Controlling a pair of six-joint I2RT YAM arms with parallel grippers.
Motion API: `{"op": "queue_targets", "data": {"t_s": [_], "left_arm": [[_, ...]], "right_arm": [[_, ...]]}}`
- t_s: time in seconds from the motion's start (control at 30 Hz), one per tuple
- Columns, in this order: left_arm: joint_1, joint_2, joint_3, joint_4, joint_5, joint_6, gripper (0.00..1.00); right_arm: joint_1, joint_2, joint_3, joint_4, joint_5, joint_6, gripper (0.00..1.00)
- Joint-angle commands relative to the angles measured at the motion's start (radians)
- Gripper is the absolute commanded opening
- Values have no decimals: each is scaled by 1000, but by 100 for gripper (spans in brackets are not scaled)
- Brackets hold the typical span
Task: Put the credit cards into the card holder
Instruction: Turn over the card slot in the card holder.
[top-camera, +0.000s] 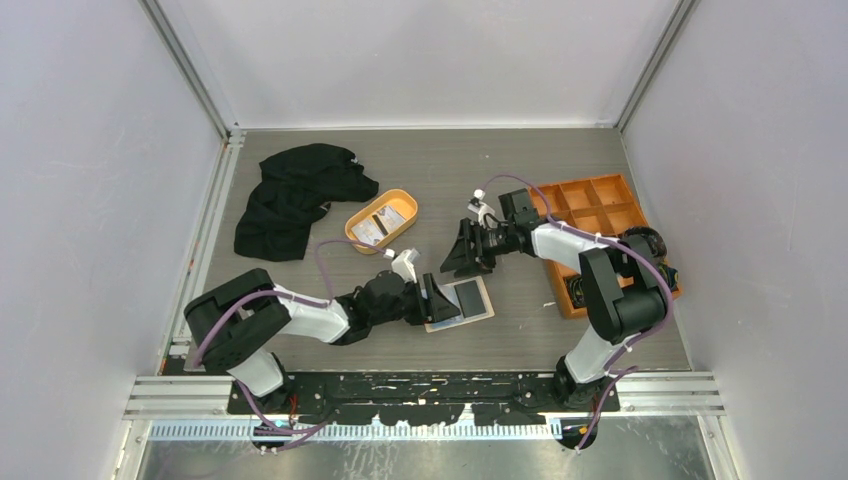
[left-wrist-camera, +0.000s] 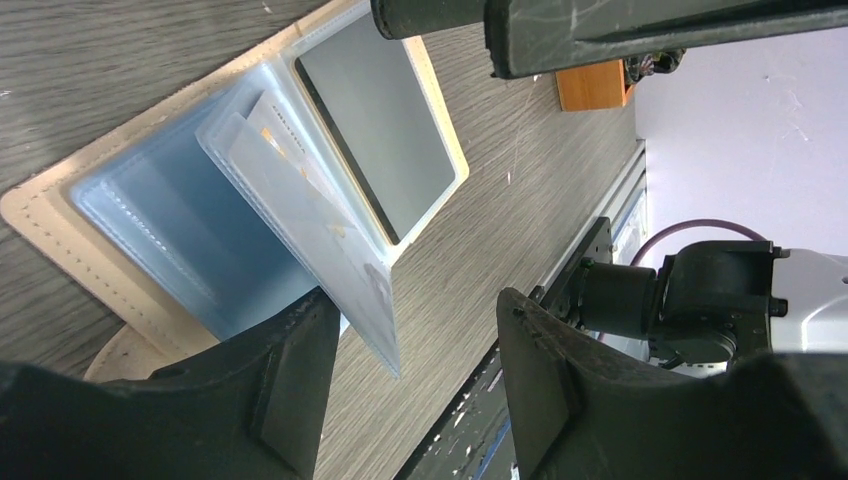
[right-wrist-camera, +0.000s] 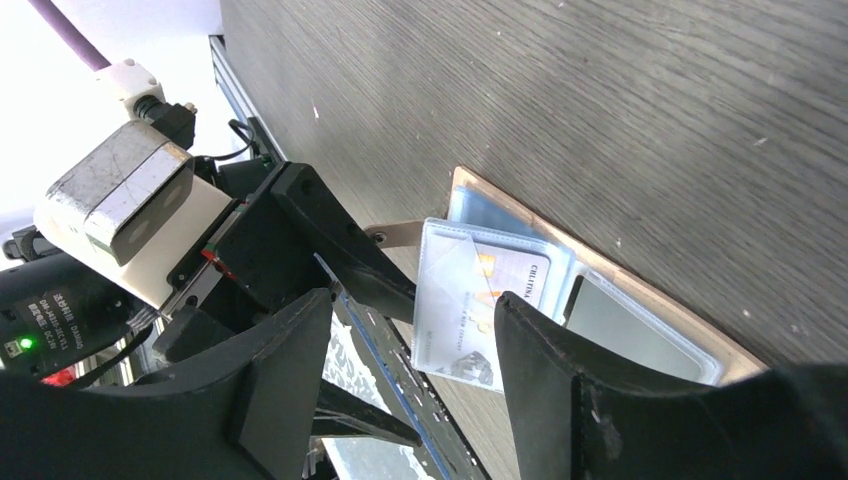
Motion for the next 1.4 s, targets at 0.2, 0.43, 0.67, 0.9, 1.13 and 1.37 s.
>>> {"op": "queue_targets", "data": {"t_s": [0.2,0.43,0.67,0.9,1.13,1.37], "left_arm": [[-25,10,52,101,-14,32,60],[-27,25,67,101,-12,32,60],[-30,48,68,117,-13,26,60],[-32,58,75,117,-13,34,60],[-31,63,77,124,-10,47,60],[-31,71,67,146,-7,50,60]], "right_arm": [[-27,-19,-2,-79,-40,-51,62],[-27,17,-4,-78,-78,-36,60],[-25,42,-6,-80,-90,-34,60],[-19,55,-8,-83,-86,-44,60],[-18,43,-24,-84,-72,-52,60],[-18,30,-46,-68,-71,-50,61]]}}
